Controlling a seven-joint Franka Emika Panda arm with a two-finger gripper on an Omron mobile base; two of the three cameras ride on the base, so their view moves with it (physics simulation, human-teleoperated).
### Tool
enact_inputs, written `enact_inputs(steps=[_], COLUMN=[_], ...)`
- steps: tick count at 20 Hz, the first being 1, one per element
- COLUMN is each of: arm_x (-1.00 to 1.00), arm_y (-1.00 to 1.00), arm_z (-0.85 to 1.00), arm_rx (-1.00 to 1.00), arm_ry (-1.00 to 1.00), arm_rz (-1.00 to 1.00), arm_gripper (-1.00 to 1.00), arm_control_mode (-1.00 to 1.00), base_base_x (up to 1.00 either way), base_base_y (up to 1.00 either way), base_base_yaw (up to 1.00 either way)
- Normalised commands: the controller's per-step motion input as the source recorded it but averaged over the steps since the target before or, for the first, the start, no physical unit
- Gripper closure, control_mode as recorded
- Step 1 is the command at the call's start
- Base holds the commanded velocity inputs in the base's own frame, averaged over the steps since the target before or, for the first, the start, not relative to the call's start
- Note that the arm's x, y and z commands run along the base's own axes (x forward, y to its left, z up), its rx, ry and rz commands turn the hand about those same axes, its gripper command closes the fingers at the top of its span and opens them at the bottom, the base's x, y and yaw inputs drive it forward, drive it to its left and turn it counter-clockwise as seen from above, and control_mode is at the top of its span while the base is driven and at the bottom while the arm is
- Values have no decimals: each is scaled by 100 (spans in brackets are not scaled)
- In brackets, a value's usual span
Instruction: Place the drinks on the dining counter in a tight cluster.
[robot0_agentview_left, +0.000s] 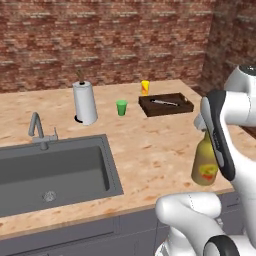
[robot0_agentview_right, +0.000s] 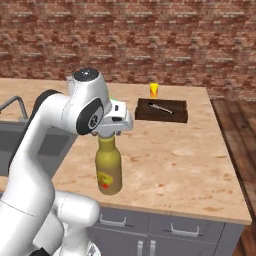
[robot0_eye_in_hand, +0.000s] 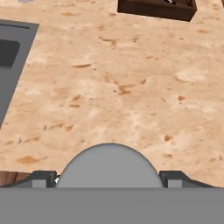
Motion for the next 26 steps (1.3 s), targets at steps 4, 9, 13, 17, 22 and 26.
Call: enact_inputs(steps=[4,9,13,17,22,26], arm_x=[72,73,57,59,45,13], arm_y=[29,18,5,0,0,0], arm_z=[0,-7,-7,-9,-2,-16], arm_rx=[0,0,0,0,0,0], arm_ry=[1,3,0,0,0,0], arm_rz=[0,1,3,0,0,0], arm_gripper=[100,100,100,100,100,100], arm_control_mode=[-100,-100,-100,-100,-100,-100], base_base_x=[0,0,0,0,0,0], base_base_y=[0,0,0,0,0,0], base_base_yaw=[0,0,0,0,0,0])
